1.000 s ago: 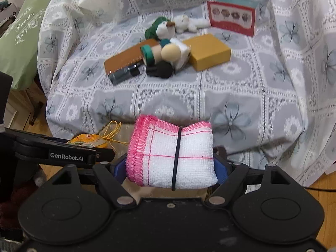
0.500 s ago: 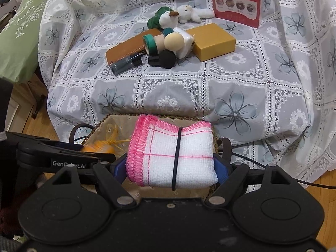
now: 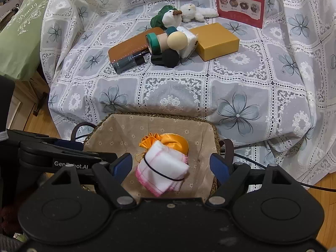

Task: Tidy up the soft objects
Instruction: 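Release the towel roll and yellow pouch into the basket with both grippers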

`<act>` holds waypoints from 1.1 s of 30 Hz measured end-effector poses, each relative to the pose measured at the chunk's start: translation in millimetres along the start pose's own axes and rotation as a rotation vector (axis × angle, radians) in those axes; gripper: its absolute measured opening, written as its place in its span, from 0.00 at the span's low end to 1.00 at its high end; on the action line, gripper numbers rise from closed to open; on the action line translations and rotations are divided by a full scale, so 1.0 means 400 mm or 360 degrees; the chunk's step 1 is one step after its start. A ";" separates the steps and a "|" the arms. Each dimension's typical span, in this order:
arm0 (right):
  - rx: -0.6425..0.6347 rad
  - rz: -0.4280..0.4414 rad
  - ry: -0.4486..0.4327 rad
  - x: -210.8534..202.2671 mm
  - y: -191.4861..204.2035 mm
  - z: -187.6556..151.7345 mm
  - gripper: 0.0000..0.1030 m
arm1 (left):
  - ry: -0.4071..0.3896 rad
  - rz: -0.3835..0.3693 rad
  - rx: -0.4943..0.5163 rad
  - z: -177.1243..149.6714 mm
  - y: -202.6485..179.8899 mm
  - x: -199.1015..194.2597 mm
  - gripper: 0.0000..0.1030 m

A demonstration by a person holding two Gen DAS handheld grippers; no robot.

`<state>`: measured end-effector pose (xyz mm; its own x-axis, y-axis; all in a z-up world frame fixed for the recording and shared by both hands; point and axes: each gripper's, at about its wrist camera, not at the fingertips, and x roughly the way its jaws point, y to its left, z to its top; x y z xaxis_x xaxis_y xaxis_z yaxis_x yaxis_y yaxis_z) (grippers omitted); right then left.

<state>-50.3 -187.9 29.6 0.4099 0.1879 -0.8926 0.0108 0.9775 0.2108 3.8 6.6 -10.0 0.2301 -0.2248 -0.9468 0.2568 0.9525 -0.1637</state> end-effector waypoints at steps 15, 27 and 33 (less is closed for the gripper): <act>-0.0003 0.0005 0.0014 0.012 0.001 -0.002 0.79 | 0.0007 0.0029 -0.0012 0.001 0.005 0.006 0.73; 0.0001 0.0010 0.0001 0.015 0.001 0.004 0.79 | 0.0004 0.0041 -0.0041 0.004 0.010 0.007 0.74; 0.0021 0.0016 -0.0018 0.017 -0.001 0.020 0.79 | -0.0007 0.0045 -0.0044 0.011 0.013 0.006 0.74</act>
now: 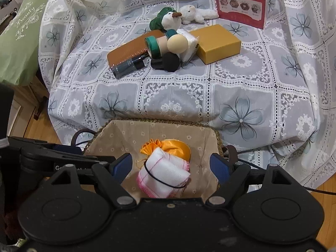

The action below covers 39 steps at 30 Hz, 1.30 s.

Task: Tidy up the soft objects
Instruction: 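Release the towel roll and yellow pouch into the basket with both grippers, then reach both tools back to the pile of objects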

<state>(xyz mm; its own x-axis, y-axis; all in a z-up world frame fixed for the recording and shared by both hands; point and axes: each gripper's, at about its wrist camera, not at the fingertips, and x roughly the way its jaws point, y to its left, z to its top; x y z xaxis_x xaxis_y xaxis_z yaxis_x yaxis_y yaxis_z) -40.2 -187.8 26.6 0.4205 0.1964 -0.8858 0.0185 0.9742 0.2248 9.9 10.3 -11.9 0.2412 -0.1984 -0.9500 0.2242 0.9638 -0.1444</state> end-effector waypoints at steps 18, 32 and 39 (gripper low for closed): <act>0.0024 -0.0087 -0.0216 0.017 -0.012 0.105 0.81 | -0.0117 0.0038 -0.0043 0.086 0.020 -0.006 0.74; -0.0113 -0.0173 -0.0453 0.083 0.035 0.229 0.69 | -0.0192 0.0068 -0.0135 0.182 0.050 0.010 0.74; -0.0172 -0.0230 -0.0463 0.152 0.052 0.279 0.60 | -0.0165 0.0073 -0.0161 0.199 0.066 0.032 0.74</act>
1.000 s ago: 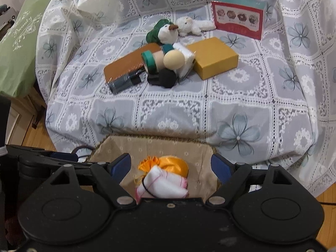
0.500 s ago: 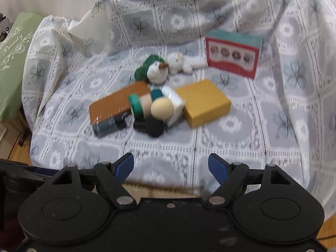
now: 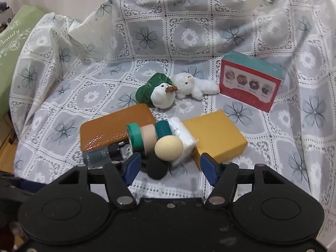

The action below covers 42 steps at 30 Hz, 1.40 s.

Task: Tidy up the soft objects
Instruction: 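Reach both tools back to the pile of objects, then grasp the cream-ball sponge stick with right gripper while left gripper grasps the YESHOTEL bottle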

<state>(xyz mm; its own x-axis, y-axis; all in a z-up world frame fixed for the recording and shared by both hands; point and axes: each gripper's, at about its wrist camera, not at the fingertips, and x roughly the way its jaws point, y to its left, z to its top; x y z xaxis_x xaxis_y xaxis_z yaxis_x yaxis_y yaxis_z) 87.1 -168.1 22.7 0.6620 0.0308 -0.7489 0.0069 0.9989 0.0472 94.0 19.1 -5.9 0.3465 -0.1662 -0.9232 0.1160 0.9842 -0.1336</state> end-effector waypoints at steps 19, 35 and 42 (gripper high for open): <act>-0.0031 -0.0034 0.0111 0.121 0.027 0.037 0.40 | 0.0052 0.0009 -0.0059 0.015 0.030 0.034 0.74; 0.0054 -0.0097 0.0052 0.071 -0.017 0.042 0.33 | -0.0012 0.0019 -0.0027 0.055 0.007 0.024 0.74; 0.0110 -0.0119 0.0023 0.027 -0.053 0.027 0.33 | -0.0088 -0.0040 -0.0068 0.108 -0.019 0.023 0.78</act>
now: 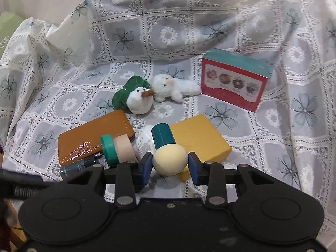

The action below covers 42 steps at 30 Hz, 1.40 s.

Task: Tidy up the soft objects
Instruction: 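Grasp the cream-ball sponge stick with right gripper while left gripper grasps the YESHOTEL bottle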

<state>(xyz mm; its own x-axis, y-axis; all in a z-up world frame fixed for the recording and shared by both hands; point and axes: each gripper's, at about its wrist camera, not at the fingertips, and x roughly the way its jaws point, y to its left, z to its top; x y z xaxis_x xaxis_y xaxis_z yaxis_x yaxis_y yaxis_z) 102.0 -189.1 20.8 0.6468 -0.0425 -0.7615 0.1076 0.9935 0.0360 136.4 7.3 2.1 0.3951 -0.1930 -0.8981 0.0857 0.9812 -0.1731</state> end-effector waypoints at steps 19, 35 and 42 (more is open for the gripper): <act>0.0085 0.0008 -0.0002 -0.049 -0.057 -0.058 0.34 | -0.0051 0.0111 -0.0316 0.063 -0.027 0.070 0.79; 0.0120 0.0005 0.0048 -0.047 -0.064 -0.080 0.34 | -0.0024 0.0224 -0.0273 0.055 -0.040 0.132 0.79; 0.0144 -0.0006 0.0063 -0.047 -0.069 -0.085 0.34 | -0.0049 0.0231 -0.0197 0.046 -0.039 0.111 0.67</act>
<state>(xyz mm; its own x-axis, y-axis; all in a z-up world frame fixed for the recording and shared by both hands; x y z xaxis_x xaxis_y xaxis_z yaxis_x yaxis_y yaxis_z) 61.2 -212.1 11.9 0.6160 -0.0404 -0.7867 0.1789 0.9798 0.0898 169.4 -16.7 -27.7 0.4232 -0.0478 -0.9048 -0.0867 0.9919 -0.0930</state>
